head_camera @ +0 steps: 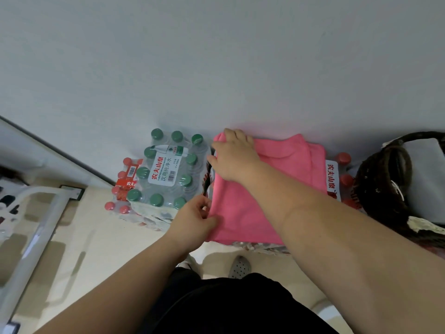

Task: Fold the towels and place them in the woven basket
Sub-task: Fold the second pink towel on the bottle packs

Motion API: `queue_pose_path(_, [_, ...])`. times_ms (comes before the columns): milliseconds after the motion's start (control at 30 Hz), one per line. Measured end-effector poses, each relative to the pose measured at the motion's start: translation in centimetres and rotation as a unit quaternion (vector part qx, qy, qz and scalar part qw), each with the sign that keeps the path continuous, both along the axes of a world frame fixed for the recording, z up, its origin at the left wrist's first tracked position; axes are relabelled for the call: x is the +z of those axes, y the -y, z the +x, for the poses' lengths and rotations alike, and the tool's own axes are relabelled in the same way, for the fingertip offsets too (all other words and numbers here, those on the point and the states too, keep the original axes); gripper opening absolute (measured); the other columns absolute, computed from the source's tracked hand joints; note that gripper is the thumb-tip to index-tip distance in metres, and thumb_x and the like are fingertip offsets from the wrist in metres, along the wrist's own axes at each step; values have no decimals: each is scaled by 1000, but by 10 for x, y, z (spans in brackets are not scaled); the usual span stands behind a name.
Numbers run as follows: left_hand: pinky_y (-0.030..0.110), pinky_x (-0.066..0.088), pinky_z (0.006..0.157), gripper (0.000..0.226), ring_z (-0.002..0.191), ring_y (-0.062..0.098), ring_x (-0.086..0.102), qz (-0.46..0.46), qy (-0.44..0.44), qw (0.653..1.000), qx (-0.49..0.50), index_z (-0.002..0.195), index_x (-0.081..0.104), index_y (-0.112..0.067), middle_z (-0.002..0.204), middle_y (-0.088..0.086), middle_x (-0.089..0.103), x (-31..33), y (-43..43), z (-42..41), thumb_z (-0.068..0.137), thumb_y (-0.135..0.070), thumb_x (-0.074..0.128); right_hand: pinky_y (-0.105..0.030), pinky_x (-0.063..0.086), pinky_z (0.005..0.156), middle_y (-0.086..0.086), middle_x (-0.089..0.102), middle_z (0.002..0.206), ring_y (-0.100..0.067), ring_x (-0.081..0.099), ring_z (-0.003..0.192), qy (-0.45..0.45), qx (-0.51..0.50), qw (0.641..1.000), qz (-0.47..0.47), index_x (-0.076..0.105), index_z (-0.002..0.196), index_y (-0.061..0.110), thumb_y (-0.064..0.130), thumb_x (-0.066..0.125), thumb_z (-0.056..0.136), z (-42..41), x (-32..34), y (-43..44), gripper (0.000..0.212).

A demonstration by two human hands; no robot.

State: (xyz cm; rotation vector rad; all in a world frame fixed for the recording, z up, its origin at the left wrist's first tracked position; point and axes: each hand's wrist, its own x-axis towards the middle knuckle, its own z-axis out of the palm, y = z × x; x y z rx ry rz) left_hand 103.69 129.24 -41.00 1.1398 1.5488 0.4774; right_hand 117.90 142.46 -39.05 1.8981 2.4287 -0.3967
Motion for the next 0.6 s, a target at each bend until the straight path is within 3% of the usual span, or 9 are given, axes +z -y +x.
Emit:
queue_pose_path(100, [41, 50, 58, 19, 57, 32, 63, -5, -11, 1000, -8, 90, 65, -10, 74, 20, 71, -4, 1, -4, 75, -19, 71, -47, 27, 109, -9, 40, 146, -32, 31, 134, 5, -23, 999, -30, 49, 140, 19, 48, 38, 98, -2, -9, -8, 52])
queue_pose_path(167, [42, 54, 60, 11, 65, 36, 67, 2, -13, 1000, -21, 84, 68, -13, 73, 14, 72, -5, 1, -7, 75, -17, 72, -46, 28, 108, -8, 45, 140, -32, 34, 131, -24, -41, 998, -30, 53, 133, 24, 47, 39, 97, 1, -11, -12, 45])
queue_pose_path(233, [29, 50, 52, 11, 56, 21, 62, 3, -21, 999, -48, 75, 67, -15, 62, 0, 68, -4, 1, -12, 79, -6, 72, -45, 28, 108, -6, 47, 139, -31, 34, 131, -55, -55, 996, -41, 55, 129, 30, 44, 39, 98, 5, -10, -13, 38])
queue_pose_path(300, [23, 44, 48, 15, 50, 12, 54, -18, -25, 996, -79, 71, 63, -11, 56, -2, 60, -2, 1, -18, 79, -2, 73, -43, 27, 108, -3, 48, 140, -29, 36, 131, -86, -58, 994, -39, 50, 136, 33, 40, 37, 101, 8, -9, -11, 39])
queue_pose_path(433, [33, 50, 52, 17, 56, 19, 57, -70, -43, 985, -154, 81, 64, -2, 63, 7, 62, -6, 1, -37, 73, -15, 73, -42, 31, 105, -4, 54, 136, -30, 42, 128, -129, -84, 988, 10, 44, 144, 24, 35, 43, 100, 12, -11, -1, 45])
queue_pose_path(500, [32, 50, 54, 17, 57, 15, 58, -82, -45, 982, -162, 79, 65, -8, 65, 2, 62, -10, 1, -42, 74, -18, 77, -41, 31, 102, -3, 53, 133, -29, 42, 126, -104, -84, 991, 18, 52, 136, 24, 36, 46, 99, 13, -14, 1, 40])
queue_pose_path(600, [25, 47, 56, 33, 61, 11, 60, -82, -29, 987, -137, 82, 68, -10, 69, 3, 68, -11, -3, -41, 72, -37, 84, -41, 28, 105, 1, 47, 141, -26, 37, 131, -80, -66, 995, -1, 49, 142, 26, 39, 42, 100, 9, -16, -1, 44])
